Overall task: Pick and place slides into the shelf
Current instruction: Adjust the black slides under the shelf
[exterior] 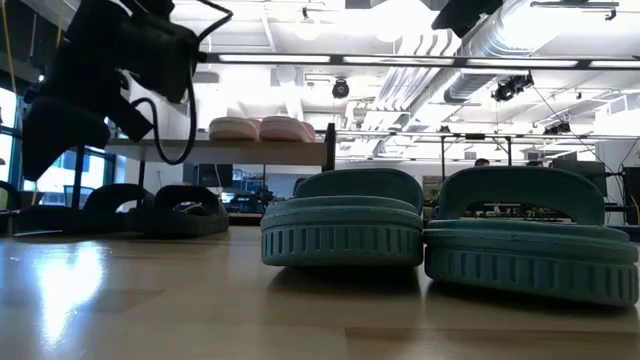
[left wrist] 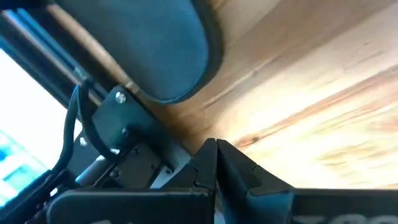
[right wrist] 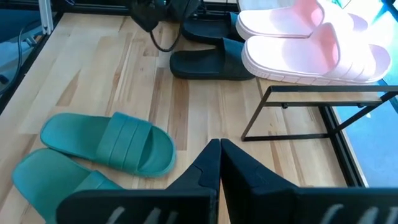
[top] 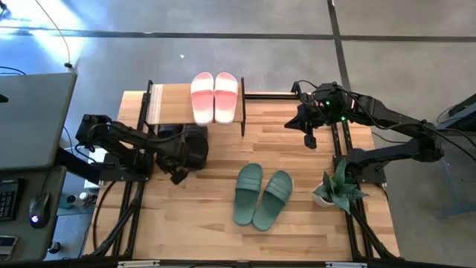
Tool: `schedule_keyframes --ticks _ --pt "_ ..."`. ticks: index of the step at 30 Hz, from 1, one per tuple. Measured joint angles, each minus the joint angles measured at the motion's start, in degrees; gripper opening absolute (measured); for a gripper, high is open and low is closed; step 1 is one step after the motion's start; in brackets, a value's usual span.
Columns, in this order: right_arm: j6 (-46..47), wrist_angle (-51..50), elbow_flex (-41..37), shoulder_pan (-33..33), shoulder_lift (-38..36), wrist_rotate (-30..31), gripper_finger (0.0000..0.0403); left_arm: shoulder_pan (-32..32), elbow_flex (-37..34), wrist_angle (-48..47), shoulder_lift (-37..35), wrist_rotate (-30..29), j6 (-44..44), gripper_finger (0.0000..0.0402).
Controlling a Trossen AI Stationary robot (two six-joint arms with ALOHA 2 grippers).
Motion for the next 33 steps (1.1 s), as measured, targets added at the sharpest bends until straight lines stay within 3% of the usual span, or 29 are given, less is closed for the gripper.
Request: schedule_keyframes --ticks 11,17,33 --pt "0.63 0.00 0.00 0.00 0.00 -0.04 0.0000 -0.70 -1.63 5.35 0.37 -2.38 9.57 0.0000" --pt "0.66 0.00 0.00 0.00 0.00 -0.06 0.0000 -0.70 -5.66 6.63 0.37 0.59 8.65 0.0000" --pt "1.63 0.14 0.00 0.01 0.00 -0.07 0.0000 -0.70 -12.32 13.65 0.37 -1.62 1.02 0.0000"
